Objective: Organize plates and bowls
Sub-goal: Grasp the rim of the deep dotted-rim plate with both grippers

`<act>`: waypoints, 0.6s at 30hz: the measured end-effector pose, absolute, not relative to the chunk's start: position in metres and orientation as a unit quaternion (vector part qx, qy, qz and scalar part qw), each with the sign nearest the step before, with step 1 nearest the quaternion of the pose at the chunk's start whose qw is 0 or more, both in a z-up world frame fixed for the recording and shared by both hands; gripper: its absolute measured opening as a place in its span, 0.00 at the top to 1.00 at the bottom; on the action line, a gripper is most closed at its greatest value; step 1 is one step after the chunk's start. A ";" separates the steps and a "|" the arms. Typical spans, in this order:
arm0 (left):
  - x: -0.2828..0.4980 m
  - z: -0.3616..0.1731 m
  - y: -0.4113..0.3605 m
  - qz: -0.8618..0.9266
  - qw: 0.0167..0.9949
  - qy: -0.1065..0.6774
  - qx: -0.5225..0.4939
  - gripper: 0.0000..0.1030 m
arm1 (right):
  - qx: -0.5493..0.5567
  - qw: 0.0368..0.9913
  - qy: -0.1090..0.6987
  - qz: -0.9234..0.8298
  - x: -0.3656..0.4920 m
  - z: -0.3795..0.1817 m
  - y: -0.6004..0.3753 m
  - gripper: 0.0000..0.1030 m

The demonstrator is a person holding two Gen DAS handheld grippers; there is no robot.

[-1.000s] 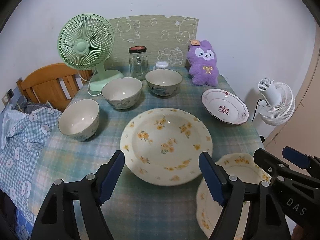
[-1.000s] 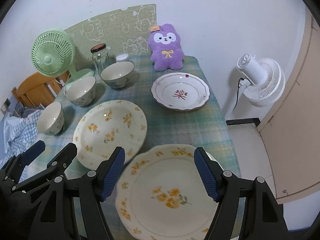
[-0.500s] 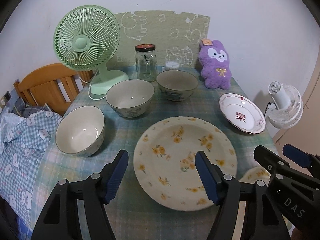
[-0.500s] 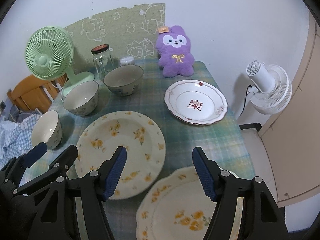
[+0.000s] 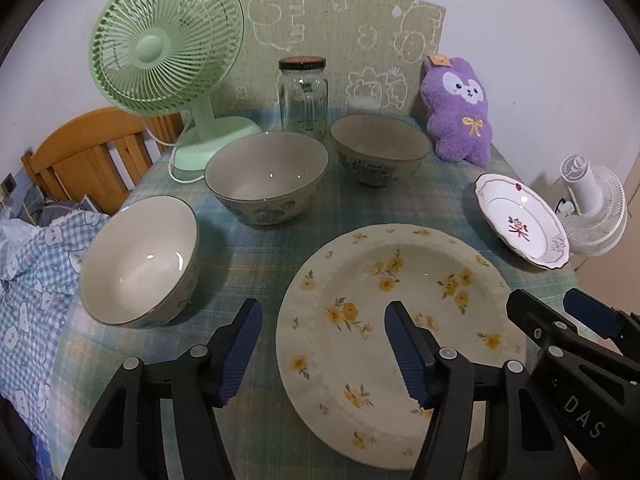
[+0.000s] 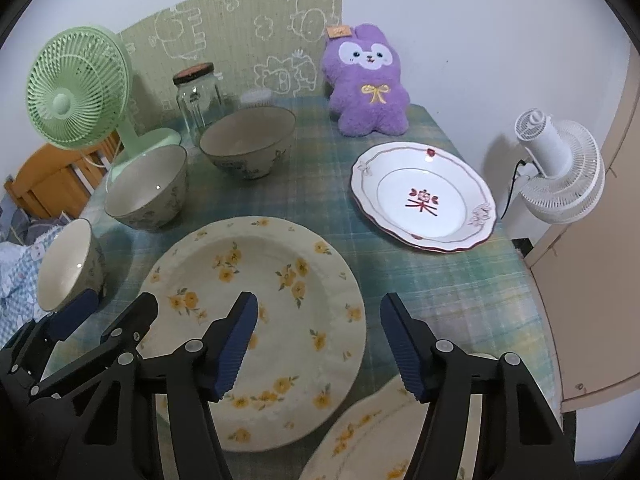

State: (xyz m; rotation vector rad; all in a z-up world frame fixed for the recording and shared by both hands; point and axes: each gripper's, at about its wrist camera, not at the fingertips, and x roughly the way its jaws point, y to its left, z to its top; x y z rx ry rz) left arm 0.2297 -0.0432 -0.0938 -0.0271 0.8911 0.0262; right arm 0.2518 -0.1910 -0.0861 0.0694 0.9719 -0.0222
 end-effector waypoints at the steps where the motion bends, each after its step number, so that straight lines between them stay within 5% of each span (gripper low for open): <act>1: 0.232 -0.097 -0.043 0.012 0.901 0.432 -0.013 0.37 | 0.032 0.883 0.468 -0.012 0.254 -0.089 -0.191 0.35; 18: 0.262 -0.132 -0.046 0.020 0.893 0.451 0.002 0.42 | 0.041 0.869 0.494 -0.020 0.283 -0.127 -0.195 0.38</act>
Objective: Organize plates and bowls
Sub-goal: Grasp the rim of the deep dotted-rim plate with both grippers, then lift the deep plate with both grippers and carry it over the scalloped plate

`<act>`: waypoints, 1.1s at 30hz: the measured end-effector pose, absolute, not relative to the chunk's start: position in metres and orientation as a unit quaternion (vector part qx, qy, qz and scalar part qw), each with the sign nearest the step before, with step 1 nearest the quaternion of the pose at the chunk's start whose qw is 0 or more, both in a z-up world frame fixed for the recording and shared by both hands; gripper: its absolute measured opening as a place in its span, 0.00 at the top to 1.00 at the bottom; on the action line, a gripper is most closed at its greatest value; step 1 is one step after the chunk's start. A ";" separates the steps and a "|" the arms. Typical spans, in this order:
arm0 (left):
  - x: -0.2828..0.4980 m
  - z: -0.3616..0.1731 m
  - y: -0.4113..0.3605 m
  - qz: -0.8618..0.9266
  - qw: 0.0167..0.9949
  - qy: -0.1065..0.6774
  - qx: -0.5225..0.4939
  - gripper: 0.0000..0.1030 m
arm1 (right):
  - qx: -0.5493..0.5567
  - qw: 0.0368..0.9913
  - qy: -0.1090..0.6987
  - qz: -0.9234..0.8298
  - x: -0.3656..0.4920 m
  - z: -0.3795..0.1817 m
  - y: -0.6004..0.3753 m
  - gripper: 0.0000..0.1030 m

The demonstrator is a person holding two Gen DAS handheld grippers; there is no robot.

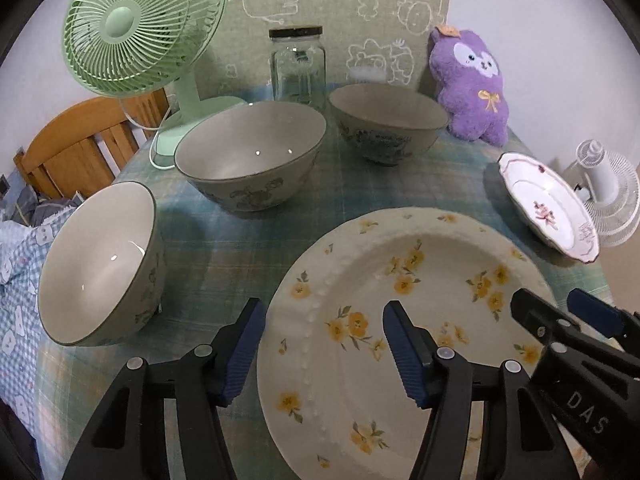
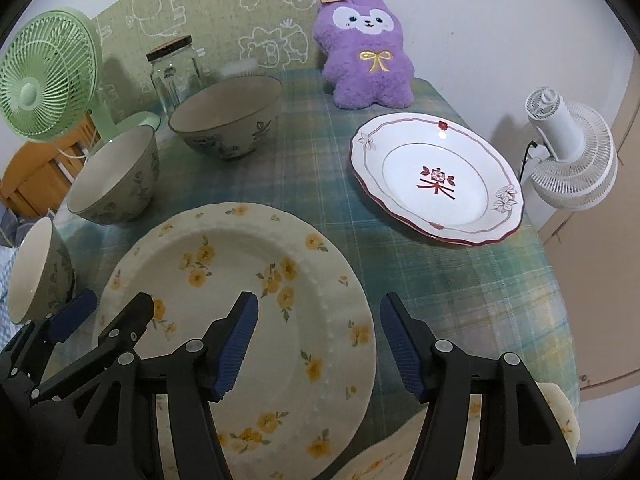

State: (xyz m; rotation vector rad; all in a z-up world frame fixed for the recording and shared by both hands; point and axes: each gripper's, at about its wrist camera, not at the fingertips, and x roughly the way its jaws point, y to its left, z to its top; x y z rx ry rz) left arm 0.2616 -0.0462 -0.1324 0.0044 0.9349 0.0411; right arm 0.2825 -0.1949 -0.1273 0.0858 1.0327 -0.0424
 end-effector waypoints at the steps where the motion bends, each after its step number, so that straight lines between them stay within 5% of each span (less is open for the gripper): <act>1: 0.263 -0.133 -0.046 0.023 0.893 0.450 0.004 0.43 | 0.040 0.868 0.495 -0.020 0.284 -0.129 -0.195 0.43; 12: 0.270 -0.143 -0.040 0.039 0.885 0.464 0.007 0.55 | 0.029 0.862 0.506 -0.028 0.295 -0.144 -0.198 0.49; 33: 0.268 -0.141 -0.036 0.031 0.879 0.476 -0.011 0.59 | 0.037 0.855 0.515 -0.036 0.294 -0.149 -0.202 0.56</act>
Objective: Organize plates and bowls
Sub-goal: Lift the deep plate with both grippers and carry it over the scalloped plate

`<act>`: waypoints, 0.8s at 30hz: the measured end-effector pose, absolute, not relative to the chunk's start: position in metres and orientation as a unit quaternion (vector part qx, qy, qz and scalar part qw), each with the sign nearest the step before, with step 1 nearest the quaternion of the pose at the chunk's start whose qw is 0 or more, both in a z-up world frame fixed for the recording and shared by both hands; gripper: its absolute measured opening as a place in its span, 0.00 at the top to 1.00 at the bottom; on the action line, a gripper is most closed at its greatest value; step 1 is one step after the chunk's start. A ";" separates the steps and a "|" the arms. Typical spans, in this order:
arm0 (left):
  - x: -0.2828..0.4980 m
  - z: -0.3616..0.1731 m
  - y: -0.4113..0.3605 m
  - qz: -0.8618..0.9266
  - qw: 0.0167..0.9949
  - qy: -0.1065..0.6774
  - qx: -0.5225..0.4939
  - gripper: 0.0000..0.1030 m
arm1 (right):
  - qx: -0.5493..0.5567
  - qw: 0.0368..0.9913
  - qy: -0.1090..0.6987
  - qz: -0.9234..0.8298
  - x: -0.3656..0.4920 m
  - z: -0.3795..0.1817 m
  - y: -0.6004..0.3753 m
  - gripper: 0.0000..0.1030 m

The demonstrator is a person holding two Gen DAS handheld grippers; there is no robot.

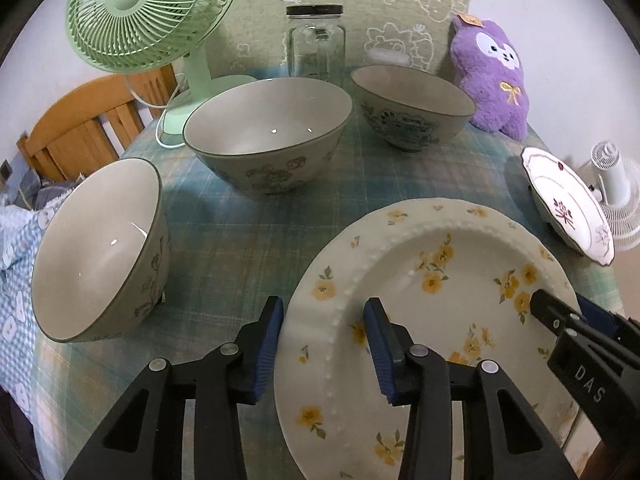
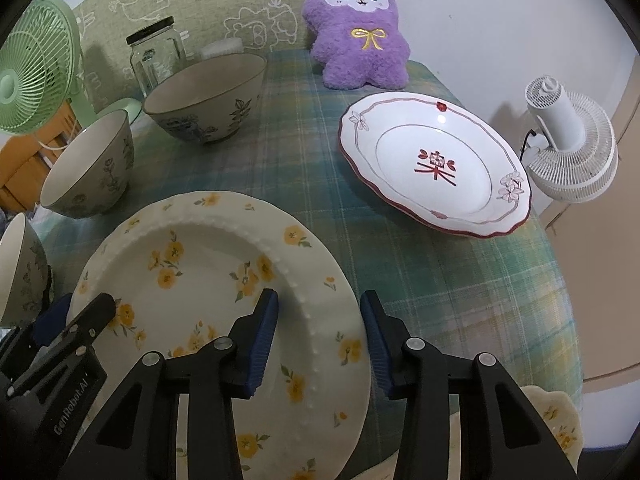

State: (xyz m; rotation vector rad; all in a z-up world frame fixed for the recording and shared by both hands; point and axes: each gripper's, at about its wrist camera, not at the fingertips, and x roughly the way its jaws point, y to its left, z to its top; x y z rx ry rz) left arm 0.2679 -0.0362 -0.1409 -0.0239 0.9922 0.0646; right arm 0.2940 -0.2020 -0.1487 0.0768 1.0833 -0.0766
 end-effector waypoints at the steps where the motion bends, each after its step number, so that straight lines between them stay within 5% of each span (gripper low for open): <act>1: 0.267 -0.141 -0.037 0.029 0.879 0.477 -0.008 0.59 | 0.036 0.855 0.516 -0.036 0.293 -0.149 -0.202 0.56; 24: 0.255 -0.120 -0.038 0.019 0.880 0.475 -0.005 0.61 | 0.052 0.859 0.508 -0.037 0.283 -0.125 -0.207 0.56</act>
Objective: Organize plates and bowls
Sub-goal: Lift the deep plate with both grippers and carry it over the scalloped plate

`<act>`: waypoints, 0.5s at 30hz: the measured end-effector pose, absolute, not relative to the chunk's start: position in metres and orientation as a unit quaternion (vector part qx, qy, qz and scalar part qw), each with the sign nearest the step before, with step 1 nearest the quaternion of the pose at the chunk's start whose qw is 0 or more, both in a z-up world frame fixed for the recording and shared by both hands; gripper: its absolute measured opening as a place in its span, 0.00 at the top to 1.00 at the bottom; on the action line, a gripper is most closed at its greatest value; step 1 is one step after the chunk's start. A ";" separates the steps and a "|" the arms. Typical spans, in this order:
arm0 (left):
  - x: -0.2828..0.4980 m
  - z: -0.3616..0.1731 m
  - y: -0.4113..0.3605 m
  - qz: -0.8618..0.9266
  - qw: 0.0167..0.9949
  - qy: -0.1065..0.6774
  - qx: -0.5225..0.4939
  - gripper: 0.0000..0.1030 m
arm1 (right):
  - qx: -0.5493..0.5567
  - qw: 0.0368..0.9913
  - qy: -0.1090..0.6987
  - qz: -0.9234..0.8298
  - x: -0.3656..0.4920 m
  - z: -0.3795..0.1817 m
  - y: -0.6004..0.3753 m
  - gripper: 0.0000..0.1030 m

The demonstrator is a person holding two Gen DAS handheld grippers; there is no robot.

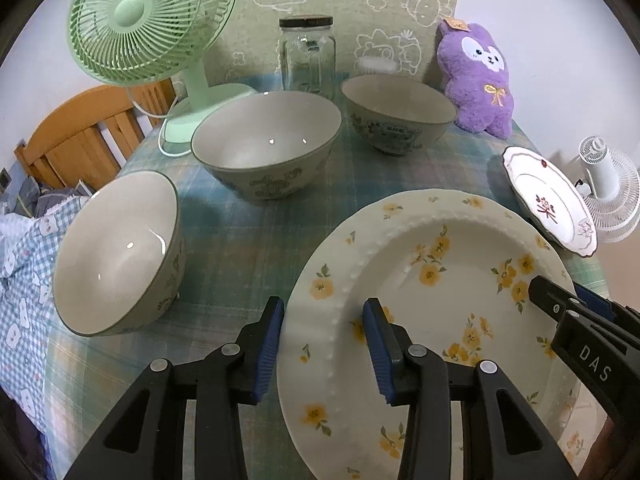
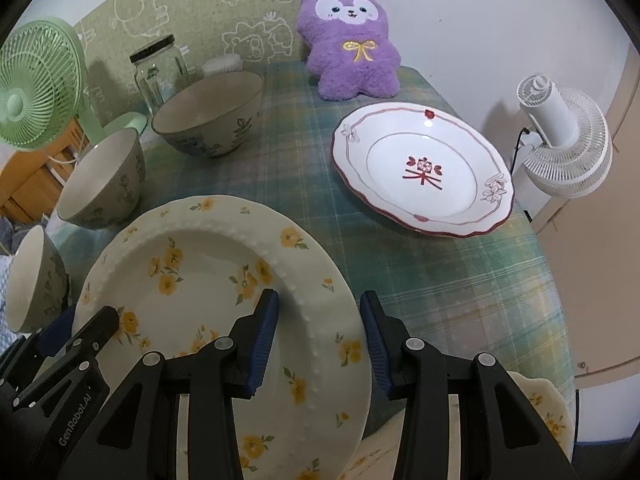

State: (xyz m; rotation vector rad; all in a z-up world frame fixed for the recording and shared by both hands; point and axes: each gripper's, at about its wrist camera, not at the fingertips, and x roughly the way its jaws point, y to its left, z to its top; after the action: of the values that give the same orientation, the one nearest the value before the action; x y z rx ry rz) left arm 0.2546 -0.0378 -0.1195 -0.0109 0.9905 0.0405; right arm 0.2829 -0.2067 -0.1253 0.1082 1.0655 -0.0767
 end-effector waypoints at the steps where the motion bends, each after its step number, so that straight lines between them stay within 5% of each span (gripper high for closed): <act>1: 0.254 -0.117 -0.038 0.019 0.881 0.472 -0.005 0.61 | 0.052 0.860 0.507 -0.037 0.283 -0.124 -0.207 0.56; 15: 0.239 -0.097 -0.053 0.006 0.890 0.457 0.000 0.61 | 0.059 0.868 0.490 -0.049 0.266 -0.099 -0.222 0.56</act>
State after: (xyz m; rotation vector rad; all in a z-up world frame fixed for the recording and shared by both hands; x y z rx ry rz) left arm 0.2395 -0.0532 -0.0973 0.0007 0.9485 0.0135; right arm 0.2664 -0.2223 -0.0994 0.1240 1.0253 -0.1026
